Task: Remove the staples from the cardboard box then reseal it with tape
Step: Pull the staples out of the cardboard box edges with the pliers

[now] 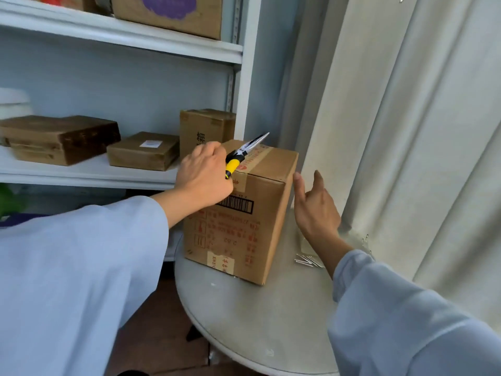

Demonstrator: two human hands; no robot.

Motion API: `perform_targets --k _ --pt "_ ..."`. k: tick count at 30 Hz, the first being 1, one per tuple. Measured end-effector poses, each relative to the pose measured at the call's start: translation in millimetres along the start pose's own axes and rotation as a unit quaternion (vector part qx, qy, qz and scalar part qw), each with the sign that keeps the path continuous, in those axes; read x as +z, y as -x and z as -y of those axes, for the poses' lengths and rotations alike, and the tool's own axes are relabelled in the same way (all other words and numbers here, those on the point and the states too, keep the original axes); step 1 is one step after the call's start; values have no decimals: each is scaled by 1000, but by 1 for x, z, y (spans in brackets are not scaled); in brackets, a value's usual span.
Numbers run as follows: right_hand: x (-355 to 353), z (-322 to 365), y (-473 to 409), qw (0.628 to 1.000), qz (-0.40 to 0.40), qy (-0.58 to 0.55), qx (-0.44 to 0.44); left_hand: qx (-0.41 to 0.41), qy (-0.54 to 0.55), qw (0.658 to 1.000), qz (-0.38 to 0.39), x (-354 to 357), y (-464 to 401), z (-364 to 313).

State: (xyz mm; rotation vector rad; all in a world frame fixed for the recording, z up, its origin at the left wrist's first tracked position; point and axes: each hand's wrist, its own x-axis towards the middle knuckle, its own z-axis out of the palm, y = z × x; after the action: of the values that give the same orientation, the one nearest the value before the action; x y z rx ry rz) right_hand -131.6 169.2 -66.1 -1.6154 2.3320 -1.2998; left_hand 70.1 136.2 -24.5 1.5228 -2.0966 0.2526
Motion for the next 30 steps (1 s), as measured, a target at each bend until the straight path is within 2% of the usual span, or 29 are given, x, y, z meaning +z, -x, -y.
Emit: perform_targets --k 2,4,8,11,15,19,22,25,28,30 --pt "3 12 0 999 -15 -5 -37 -10 3 998 62 1 -4 10" --pt "10 19 0 998 -3 8 -59 4 -1 996 92 6 -3 19" --pt "19 22 0 998 9 20 -53 28 4 998 62 2 -3 18" --pt "20 26 -10 1000 24 -15 -13 41 18 998 52 -11 -3 25" --pt "23 36 -16 999 42 -23 3 20 123 990 70 -23 -4 29" --pt "34 51 -9 997 53 -22 -59 -100 260 957 78 -24 -10 30" --pt "42 61 -1 988 111 -65 -89 -152 343 920 111 -27 -13 29" --pt "50 68 8 973 195 -106 -70 -173 394 890 152 -32 -12 27" --pt "62 80 17 974 190 -81 -98 -178 427 871 169 -34 -12 25" --pt "71 87 20 978 173 -62 -94 -175 420 875 166 -35 -13 24"
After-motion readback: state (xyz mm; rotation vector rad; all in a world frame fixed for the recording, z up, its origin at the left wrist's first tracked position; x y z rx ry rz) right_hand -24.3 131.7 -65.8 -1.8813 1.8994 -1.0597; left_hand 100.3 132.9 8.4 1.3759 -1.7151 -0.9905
